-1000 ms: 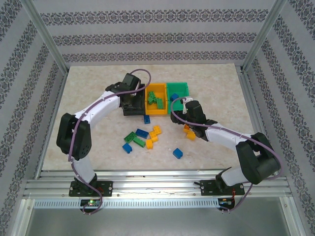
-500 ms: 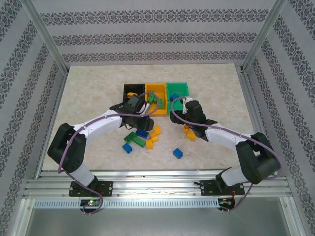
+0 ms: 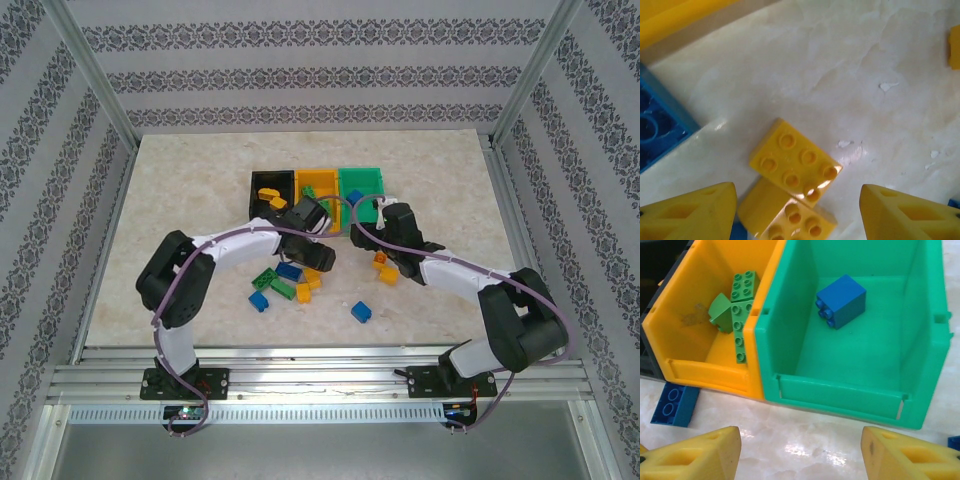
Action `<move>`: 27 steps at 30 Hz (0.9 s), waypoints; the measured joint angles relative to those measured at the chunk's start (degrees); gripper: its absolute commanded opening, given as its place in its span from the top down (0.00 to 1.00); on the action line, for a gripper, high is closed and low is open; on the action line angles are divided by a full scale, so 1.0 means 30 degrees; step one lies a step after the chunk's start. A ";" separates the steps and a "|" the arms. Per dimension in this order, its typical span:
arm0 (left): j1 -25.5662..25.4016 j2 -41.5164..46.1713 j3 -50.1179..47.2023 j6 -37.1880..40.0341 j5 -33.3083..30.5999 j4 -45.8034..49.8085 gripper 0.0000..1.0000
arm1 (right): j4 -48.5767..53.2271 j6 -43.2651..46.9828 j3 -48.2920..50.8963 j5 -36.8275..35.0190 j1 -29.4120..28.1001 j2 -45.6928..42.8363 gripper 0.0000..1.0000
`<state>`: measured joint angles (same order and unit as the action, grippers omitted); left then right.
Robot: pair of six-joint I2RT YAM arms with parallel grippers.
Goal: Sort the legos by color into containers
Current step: Pick up the lego from the center of the table.
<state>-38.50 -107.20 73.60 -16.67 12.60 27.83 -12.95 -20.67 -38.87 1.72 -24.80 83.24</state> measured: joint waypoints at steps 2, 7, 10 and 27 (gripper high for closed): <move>-0.0153 -0.0379 0.0474 0.0015 -0.0255 0.0284 0.33 | -0.0007 -0.0087 0.0095 0.0109 0.0109 0.0000 0.35; -0.0590 -0.1617 0.1821 0.0226 -0.1231 0.1319 0.33 | -0.0044 -0.0153 0.0138 0.0262 0.0109 0.0000 0.35; -0.0743 -0.2193 0.2310 0.0386 -0.1887 0.1938 0.32 | -0.0058 -0.0204 0.0138 0.0313 0.0109 0.0000 0.35; -0.0794 -0.2645 0.2477 0.0393 -0.2346 0.2572 0.52 | -0.0066 -0.0219 0.0138 0.0408 0.0233 0.0000 0.35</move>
<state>-40.88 -115.13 81.03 -15.49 5.56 35.55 -13.15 -21.32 -38.46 2.94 -24.10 83.24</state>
